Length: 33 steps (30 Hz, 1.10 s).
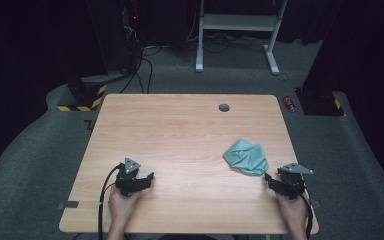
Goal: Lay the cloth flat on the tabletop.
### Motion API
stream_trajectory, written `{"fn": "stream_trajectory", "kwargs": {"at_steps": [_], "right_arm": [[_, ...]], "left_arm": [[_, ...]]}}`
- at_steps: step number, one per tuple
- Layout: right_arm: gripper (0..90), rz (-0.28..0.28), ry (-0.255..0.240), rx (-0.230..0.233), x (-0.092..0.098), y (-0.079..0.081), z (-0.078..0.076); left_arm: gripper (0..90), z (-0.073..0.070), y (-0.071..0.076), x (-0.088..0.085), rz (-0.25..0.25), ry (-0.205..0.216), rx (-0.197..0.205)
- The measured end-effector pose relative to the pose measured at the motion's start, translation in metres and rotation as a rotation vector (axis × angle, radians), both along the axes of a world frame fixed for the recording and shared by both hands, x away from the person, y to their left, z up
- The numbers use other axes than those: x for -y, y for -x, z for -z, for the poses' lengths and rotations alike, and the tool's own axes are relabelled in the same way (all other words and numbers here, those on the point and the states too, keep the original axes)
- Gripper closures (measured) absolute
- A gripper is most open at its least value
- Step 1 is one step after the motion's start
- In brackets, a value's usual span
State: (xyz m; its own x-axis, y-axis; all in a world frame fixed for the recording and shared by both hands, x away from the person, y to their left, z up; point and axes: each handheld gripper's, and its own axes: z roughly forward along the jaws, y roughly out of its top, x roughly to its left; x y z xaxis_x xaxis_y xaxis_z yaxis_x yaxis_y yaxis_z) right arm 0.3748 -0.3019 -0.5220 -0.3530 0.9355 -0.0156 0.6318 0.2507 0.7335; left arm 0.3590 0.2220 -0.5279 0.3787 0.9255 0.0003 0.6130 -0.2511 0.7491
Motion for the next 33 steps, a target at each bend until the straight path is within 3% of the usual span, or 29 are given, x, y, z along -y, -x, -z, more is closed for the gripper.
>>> {"fn": "stream_trajectory", "kwargs": {"at_steps": [18, 25, 29, 33], "right_arm": [[41.8, -0.004, -0.001, -0.001, 0.0000, -0.0002, -0.0002], [46.2, 0.001, -0.001, 0.002, -0.0004, -0.0004, -0.0004], [50.2, 0.006, -0.021, -0.002, -0.0006, 0.0009, -0.0018], [50.0, -0.009, -0.053, 0.022, -0.0038, 0.0039, -0.0062]], "left_arm": [[27.1, 0.0000, -0.0001, 0.0000, 0.000, 0.002, 0.000], [27.0, -0.0001, -0.0001, -0.0001, 0.002, 0.000, 0.000], [26.7, -0.0002, 0.0000, 0.0000, 0.003, -0.001, -0.003], [26.3, 0.0000, -0.0001, 0.0000, 0.006, -0.002, -0.003]]}}
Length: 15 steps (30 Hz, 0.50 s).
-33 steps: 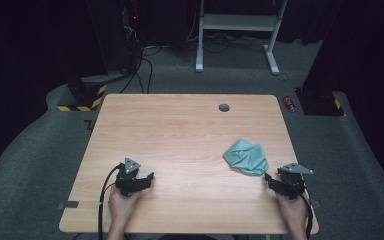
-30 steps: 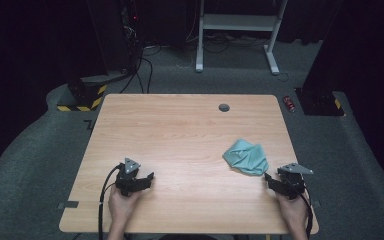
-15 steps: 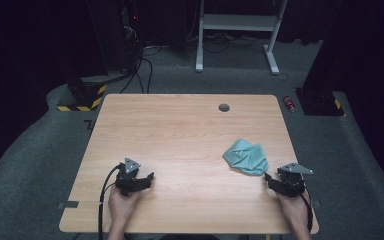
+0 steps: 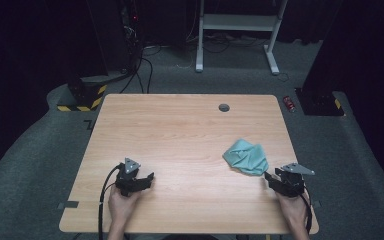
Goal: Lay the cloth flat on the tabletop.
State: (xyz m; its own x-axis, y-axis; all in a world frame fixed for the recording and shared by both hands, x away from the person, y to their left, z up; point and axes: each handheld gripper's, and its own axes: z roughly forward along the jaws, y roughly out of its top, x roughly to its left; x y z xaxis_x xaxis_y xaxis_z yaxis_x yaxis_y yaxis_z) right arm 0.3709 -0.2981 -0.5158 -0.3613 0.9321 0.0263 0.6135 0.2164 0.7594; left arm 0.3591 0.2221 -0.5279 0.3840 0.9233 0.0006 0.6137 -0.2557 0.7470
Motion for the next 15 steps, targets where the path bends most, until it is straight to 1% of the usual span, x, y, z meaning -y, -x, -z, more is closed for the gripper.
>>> {"fn": "stream_trajectory", "kwargs": {"at_steps": [1, 4, 11, 13, 14, 15], "right_arm": [[50.0, 0.002, -0.011, 0.003, -0.001, 0.001, -0.001], [51.5, -0.001, -0.021, 0.004, -0.003, 0.002, -0.002], [53.2, -0.045, -0.030, 0.005, -0.011, 0.001, -0.006], [54.3, -0.051, -0.027, 0.007, -0.013, 0.000, -0.007], [54.6, -0.054, -0.021, 0.016, -0.014, 0.000, -0.008], [54.7, -0.050, -0.026, 0.012, -0.016, 0.001, -0.009]], "left_arm": [[26.3, 0.000, 0.000, 0.000, 0.000, 0.001, 0.000], [26.2, 0.000, 0.000, 0.000, 0.001, -0.002, 0.000], [26.3, 0.000, 0.000, 0.000, 0.000, -0.002, 0.001], [26.3, 0.000, 0.000, 0.000, 0.001, -0.002, 0.000], [26.3, 0.000, 0.000, 0.000, 0.000, -0.001, 0.000], [26.3, 0.000, 0.000, 0.000, 0.000, -0.001, 0.000]]}}
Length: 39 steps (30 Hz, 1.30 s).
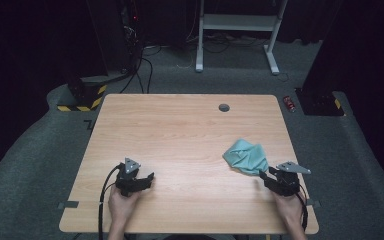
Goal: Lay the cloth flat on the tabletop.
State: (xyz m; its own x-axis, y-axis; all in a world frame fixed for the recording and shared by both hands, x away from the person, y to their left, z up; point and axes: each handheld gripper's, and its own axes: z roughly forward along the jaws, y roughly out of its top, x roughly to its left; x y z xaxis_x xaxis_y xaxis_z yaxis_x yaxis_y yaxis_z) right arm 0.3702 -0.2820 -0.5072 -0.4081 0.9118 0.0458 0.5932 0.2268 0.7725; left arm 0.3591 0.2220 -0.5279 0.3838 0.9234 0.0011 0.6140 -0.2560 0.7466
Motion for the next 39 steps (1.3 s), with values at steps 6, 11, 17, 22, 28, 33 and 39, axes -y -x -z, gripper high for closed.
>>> {"fn": "stream_trajectory", "kwargs": {"at_steps": [6, 11, 17, 22, 28, 33, 39], "right_arm": [[54.7, -0.041, -0.025, 0.011, -0.010, -0.003, -0.006], [54.7, -0.068, -0.028, 0.013, -0.020, -0.009, -0.011], [54.1, -0.097, -0.031, 0.011, -0.034, -0.022, -0.014], [53.6, -0.101, -0.022, -0.005, -0.041, -0.035, -0.012], [53.5, -0.089, -0.023, -0.028, -0.044, -0.044, -0.008], [57.9, -0.088, -0.040, -0.064, -0.045, -0.051, -0.003], [86.9, -0.126, -0.001, -0.029, -0.054, -0.050, -0.002]], "left_arm": [[26.3, 0.000, 0.000, 0.000, 0.001, -0.001, 0.000], [26.3, 0.000, 0.000, 0.000, 0.001, -0.001, 0.000], [26.2, 0.000, 0.000, 0.000, 0.002, -0.001, 0.000], [26.2, 0.000, 0.000, 0.000, 0.002, -0.001, 0.000], [26.1, 0.000, 0.000, 0.000, 0.001, 0.001, 0.000], [26.2, 0.000, 0.000, 0.000, 0.001, 0.001, 0.000], [26.2, 0.000, 0.000, 0.000, 0.001, 0.001, 0.000]]}}
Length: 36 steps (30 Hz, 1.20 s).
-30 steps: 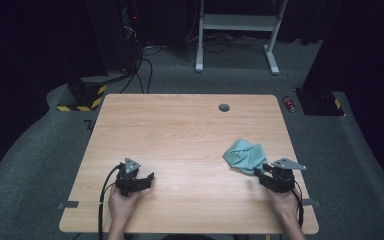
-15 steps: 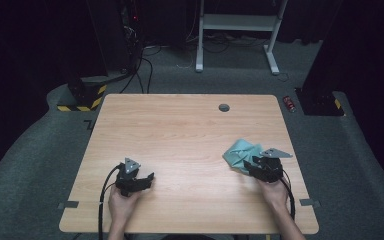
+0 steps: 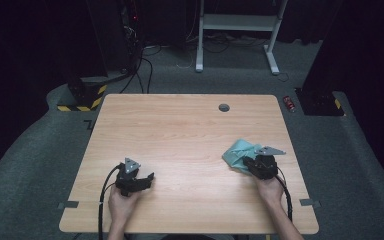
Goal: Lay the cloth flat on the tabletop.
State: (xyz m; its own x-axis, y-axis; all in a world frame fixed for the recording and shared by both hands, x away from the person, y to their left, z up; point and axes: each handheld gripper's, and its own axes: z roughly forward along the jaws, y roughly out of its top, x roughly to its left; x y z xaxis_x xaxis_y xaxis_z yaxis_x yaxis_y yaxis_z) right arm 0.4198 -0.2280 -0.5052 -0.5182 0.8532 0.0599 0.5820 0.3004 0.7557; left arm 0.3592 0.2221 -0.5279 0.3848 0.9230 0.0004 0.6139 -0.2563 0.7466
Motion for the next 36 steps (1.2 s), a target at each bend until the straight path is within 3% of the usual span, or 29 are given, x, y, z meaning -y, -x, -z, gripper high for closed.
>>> {"fn": "stream_trajectory", "kwargs": {"at_steps": [3, 14, 29, 36], "right_arm": [[88.7, -0.028, 0.004, 0.016, -0.007, 0.002, -0.002], [89.0, -0.145, -0.060, 0.038, -0.038, 0.008, -0.013], [89.1, -0.321, -0.080, 0.049, -0.115, 0.009, -0.021], [89.1, -0.378, -0.110, 0.036, -0.148, 0.009, -0.023]], "left_arm": [[26.2, 0.000, 0.000, 0.000, 0.000, 0.001, 0.000], [26.7, 0.000, 0.000, 0.000, -0.002, 0.002, 0.000], [26.9, 0.000, 0.000, 0.000, -0.003, 0.006, 0.002], [27.1, 0.000, 0.000, 0.000, -0.005, 0.007, 0.003]]}}
